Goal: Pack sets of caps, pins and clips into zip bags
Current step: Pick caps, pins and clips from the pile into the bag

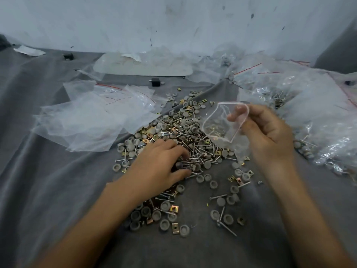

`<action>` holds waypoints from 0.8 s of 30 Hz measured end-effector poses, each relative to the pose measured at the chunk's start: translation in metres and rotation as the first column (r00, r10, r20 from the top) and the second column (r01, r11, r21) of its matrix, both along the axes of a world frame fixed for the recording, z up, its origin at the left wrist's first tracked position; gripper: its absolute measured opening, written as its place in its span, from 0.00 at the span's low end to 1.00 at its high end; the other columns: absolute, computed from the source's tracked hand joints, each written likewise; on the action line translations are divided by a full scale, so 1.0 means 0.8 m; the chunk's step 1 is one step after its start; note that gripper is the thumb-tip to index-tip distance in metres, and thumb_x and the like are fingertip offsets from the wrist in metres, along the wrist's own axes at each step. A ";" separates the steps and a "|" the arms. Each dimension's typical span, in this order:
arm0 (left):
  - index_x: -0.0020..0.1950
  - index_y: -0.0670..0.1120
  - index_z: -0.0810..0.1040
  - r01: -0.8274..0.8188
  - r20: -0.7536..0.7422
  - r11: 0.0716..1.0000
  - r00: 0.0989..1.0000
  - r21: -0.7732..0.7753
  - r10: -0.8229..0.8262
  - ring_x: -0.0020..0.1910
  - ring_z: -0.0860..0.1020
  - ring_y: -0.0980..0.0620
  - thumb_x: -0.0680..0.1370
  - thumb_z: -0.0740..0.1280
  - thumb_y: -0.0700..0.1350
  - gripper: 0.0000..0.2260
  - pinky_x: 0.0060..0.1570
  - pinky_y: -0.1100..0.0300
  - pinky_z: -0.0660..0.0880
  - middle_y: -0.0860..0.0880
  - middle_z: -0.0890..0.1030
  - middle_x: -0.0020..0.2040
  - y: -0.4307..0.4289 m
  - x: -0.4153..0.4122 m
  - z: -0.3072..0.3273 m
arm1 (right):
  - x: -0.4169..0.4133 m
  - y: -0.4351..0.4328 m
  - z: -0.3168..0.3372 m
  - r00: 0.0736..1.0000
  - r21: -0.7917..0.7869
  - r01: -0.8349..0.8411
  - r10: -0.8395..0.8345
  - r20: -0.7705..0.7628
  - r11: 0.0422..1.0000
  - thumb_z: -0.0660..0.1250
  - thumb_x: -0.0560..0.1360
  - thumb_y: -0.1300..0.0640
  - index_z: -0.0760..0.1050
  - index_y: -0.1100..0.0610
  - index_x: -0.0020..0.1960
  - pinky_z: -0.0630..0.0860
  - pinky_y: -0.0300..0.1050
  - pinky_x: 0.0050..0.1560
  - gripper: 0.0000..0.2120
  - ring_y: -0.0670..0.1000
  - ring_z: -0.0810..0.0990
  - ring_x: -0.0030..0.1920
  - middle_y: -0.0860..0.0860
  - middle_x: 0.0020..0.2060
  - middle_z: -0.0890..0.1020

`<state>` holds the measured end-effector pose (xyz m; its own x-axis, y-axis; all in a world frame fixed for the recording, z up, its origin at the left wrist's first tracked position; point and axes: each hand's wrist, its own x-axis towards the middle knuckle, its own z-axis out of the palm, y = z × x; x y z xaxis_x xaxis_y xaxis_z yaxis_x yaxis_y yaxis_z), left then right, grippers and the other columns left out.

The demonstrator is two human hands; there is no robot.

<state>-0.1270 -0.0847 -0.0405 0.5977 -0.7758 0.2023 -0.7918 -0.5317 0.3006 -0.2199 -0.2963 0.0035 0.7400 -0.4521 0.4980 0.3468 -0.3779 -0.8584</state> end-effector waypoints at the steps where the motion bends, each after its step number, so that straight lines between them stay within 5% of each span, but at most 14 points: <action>1: 0.63 0.57 0.75 0.012 -0.006 1.000 1.000 -0.004 -0.012 0.57 0.72 0.56 0.78 0.67 0.60 0.16 0.60 0.57 0.69 0.59 0.75 0.56 0.003 -0.001 0.000 | -0.006 0.002 -0.006 1.000 0.020 0.001 -0.001 -0.010 1.000 0.67 0.81 0.60 0.81 0.47 0.52 0.77 0.31 0.44 0.09 0.40 0.85 0.47 0.41 0.44 0.87; 7: 0.58 0.57 0.79 -0.014 -0.116 0.997 0.993 -0.073 0.006 0.45 0.72 0.65 0.80 0.68 0.49 0.07 0.43 0.74 0.64 0.65 0.72 0.47 0.012 0.007 0.004 | -0.040 0.010 -0.038 0.994 0.018 -0.041 0.043 -0.098 0.999 0.67 0.81 0.55 0.83 0.41 0.53 0.79 0.38 0.47 0.10 0.46 0.85 0.49 0.45 0.48 0.87; 12: 0.51 0.59 0.80 -0.174 -0.296 0.914 0.953 -0.366 0.063 0.42 0.78 0.61 0.79 0.71 0.47 0.06 0.41 0.62 0.75 0.60 0.80 0.42 0.017 0.013 0.011 | -0.039 0.021 -0.043 0.989 -0.207 -0.024 -0.007 -0.150 0.978 0.66 0.82 0.56 0.81 0.46 0.60 0.77 0.34 0.52 0.10 0.42 0.83 0.55 0.39 0.53 0.85; 17: 0.51 0.54 0.82 -0.191 -0.427 0.722 0.890 -0.665 -0.158 0.37 0.79 0.48 0.79 0.71 0.46 0.03 0.37 0.55 0.77 0.49 0.83 0.40 0.006 -0.002 0.020 | -0.035 0.038 -0.034 0.989 -0.397 0.016 -0.072 -0.126 0.918 0.65 0.82 0.53 0.79 0.48 0.63 0.72 0.29 0.53 0.12 0.39 0.81 0.56 0.38 0.54 0.83; 20: 0.50 0.54 0.83 -0.179 -0.466 0.637 0.826 -0.750 -0.316 0.43 0.82 0.48 0.77 0.72 0.43 0.05 0.42 0.60 0.79 0.49 0.85 0.45 -0.004 -0.017 0.023 | -0.040 0.045 -0.028 0.991 -0.454 0.031 -0.087 -0.105 0.890 0.64 0.82 0.51 0.79 0.50 0.65 0.73 0.32 0.55 0.13 0.40 0.81 0.57 0.39 0.55 0.83; 24: 0.52 0.54 0.83 -0.133 -0.473 0.677 0.809 -0.724 -0.348 0.48 0.84 0.50 0.78 0.73 0.43 0.06 0.47 0.59 0.80 0.51 0.85 0.48 -0.013 -0.027 0.018 | -0.039 0.051 -0.024 0.991 -0.444 0.035 -0.088 -0.101 0.895 0.66 0.83 0.53 0.79 0.50 0.65 0.75 0.38 0.55 0.11 0.42 0.81 0.56 0.40 0.55 0.84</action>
<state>-0.1482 -0.0948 -0.0264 0.7023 -0.6018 0.3803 -0.3980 0.1111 0.9106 -0.2511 -0.2557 -0.0158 0.7821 -0.2526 0.5697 0.2196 -0.7438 -0.6313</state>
